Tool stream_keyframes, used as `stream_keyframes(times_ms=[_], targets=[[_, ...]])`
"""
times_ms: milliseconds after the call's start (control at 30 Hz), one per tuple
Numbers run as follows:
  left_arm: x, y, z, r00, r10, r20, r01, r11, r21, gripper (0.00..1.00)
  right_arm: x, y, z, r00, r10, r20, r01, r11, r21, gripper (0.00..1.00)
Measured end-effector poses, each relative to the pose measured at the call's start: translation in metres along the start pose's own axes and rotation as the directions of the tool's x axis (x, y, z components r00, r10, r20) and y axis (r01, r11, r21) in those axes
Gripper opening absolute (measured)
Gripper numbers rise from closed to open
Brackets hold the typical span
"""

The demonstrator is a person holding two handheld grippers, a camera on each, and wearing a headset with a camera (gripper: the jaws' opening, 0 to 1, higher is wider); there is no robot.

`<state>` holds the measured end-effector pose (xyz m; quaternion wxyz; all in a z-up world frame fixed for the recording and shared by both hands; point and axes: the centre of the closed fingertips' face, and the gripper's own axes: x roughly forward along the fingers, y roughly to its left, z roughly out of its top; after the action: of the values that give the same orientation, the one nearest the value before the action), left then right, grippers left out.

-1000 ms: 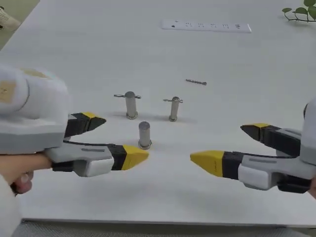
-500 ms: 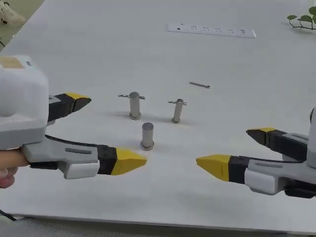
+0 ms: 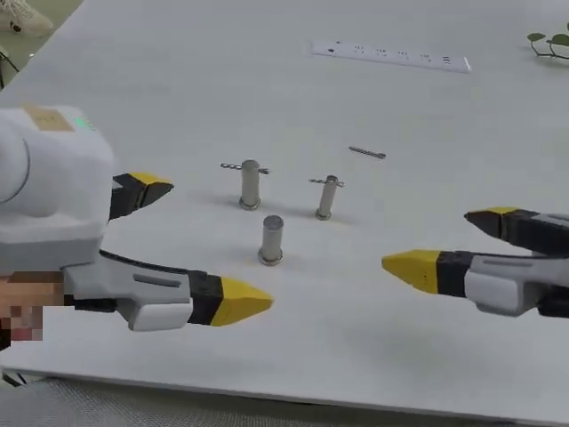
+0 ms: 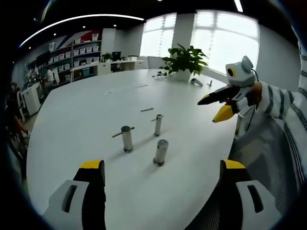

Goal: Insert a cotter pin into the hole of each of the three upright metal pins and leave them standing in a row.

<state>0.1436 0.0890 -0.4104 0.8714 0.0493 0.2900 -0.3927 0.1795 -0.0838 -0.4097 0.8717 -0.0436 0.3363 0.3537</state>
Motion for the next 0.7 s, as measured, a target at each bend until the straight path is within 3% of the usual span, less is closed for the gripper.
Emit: stream_keyframes(times_ms=[267, 467, 600, 700], targets=[[-0.003, -0.003, 0.003, 0.9999, 0.003, 0.015, -0.003, 1.0, -0.003, 0.99, 0.004, -0.023, 0.023, 0.9998, -0.004, -0.018, 0.002, 0.995, -0.096, 0.72], [-0.006, -0.001, 0.002, 0.9997, 0.024, 0.005, -0.024, 1.0, 0.003, 0.99, 0.009, -0.04, 0.042, 0.9994, -0.012, -0.034, 0.007, 0.989, -0.147, 0.64], [-0.009, 0.0, 0.003, 0.9994, 0.033, 0.014, -0.032, 0.999, -0.013, 0.99, 0.015, -0.045, 0.049, 0.9976, -0.008, -0.069, -0.006, 0.978, -0.208, 0.62], [-0.011, 0.001, 0.002, 0.9991, 0.041, 0.009, -0.041, 0.999, -0.016, 0.99, 0.022, -0.049, 0.054, 0.9937, -0.015, -0.111, -0.017, 0.96, -0.281, 0.6]])
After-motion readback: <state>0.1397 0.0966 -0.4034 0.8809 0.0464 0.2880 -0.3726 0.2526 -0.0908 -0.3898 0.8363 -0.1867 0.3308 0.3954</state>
